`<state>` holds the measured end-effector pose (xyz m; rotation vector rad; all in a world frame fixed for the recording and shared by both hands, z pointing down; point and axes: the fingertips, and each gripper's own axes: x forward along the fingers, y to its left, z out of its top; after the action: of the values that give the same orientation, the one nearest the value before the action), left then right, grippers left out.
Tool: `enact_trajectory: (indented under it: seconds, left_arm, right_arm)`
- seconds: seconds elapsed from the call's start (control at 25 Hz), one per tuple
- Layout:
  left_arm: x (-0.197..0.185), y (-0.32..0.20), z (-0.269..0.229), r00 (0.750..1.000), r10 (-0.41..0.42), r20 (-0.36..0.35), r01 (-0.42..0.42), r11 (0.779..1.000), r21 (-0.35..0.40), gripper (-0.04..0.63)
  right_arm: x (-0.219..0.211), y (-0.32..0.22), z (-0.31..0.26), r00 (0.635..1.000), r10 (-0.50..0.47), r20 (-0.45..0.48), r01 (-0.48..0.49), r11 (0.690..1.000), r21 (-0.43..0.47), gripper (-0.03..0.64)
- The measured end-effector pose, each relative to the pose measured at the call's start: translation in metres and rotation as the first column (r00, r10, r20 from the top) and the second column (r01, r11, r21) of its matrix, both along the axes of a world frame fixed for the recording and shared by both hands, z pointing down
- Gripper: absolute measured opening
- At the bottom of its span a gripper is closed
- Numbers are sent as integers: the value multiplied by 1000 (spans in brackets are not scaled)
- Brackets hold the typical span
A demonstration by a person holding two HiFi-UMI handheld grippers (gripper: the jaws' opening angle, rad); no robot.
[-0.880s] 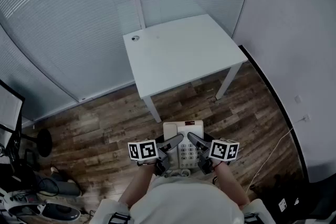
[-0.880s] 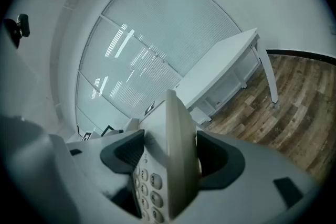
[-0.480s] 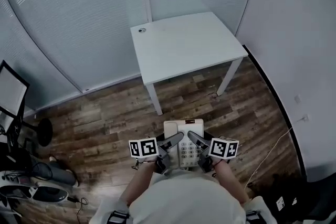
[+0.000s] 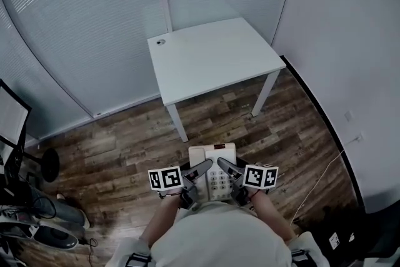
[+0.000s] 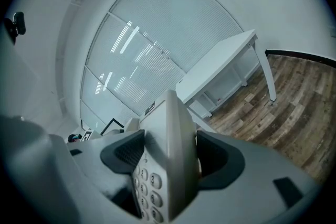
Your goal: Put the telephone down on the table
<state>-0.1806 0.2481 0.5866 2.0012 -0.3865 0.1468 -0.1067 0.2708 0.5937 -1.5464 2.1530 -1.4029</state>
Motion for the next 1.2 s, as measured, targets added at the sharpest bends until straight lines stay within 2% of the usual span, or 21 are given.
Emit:
enact_trajectory:
  seconds: [0.6, 1.2]
  left_arm:
    - [15, -33, -2, 1000, 12, 21, -12, 1000, 0, 430]
    - [42, -99, 6, 1000, 5, 21, -5, 1000, -17, 430]
  right_arm:
    - [14, -32, -1, 1000, 14, 23, -14, 1000, -5, 318]
    - [42, -99, 7, 1000, 16, 26, -15, 1000, -21, 318]
